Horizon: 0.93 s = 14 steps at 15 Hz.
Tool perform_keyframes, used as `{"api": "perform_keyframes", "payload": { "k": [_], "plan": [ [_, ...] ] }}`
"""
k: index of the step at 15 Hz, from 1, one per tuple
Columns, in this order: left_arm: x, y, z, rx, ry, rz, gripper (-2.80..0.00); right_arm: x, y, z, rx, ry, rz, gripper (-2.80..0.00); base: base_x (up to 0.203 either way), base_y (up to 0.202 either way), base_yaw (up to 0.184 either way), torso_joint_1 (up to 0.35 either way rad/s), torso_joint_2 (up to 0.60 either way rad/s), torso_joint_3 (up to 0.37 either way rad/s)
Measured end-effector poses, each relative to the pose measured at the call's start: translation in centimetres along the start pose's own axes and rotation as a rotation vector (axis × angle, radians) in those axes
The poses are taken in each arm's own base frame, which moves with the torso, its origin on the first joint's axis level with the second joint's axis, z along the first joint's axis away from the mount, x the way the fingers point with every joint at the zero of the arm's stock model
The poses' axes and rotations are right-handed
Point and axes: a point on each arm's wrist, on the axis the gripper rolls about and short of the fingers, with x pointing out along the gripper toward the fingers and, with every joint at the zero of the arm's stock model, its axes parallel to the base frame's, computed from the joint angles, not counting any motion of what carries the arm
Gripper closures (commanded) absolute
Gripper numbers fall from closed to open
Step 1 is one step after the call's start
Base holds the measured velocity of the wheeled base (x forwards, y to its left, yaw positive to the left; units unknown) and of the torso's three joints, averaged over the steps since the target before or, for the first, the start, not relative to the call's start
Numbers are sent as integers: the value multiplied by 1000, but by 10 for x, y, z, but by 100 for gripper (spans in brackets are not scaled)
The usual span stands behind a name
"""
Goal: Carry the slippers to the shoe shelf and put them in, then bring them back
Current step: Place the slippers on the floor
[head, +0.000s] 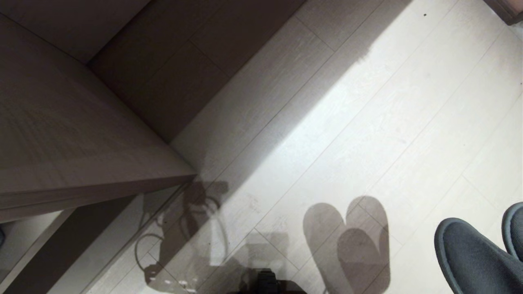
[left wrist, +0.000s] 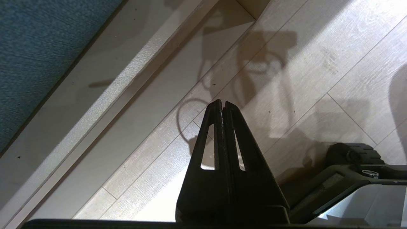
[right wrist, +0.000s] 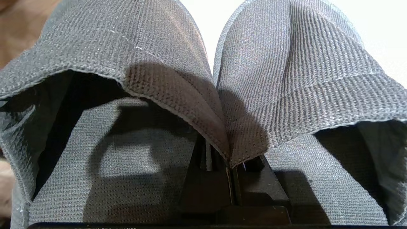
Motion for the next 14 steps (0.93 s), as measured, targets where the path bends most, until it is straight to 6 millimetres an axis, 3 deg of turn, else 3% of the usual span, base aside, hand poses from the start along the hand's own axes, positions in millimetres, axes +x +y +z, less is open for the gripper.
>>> {"api": "perform_keyframes", "payload": {
  "k": [3, 9, 11, 14],
  "plan": [
    [0, 0, 0, 0, 0, 0, 0, 35, -6, 27, -10, 91, 104, 0, 0, 0, 0, 0, 0, 0],
    [0, 0, 0, 0, 0, 0, 0, 151, -6, 61, -53, 132, 336, 0, 0, 0, 0, 0, 0, 0],
    [0, 0, 0, 0, 0, 0, 0, 191, 5, 65, -89, 110, 422, 0, 0, 0, 0, 0, 0, 0],
    [0, 0, 0, 0, 0, 0, 0, 238, 37, 77, -181, -36, 541, 0, 0, 0, 0, 0, 0, 0]
  ]
}}
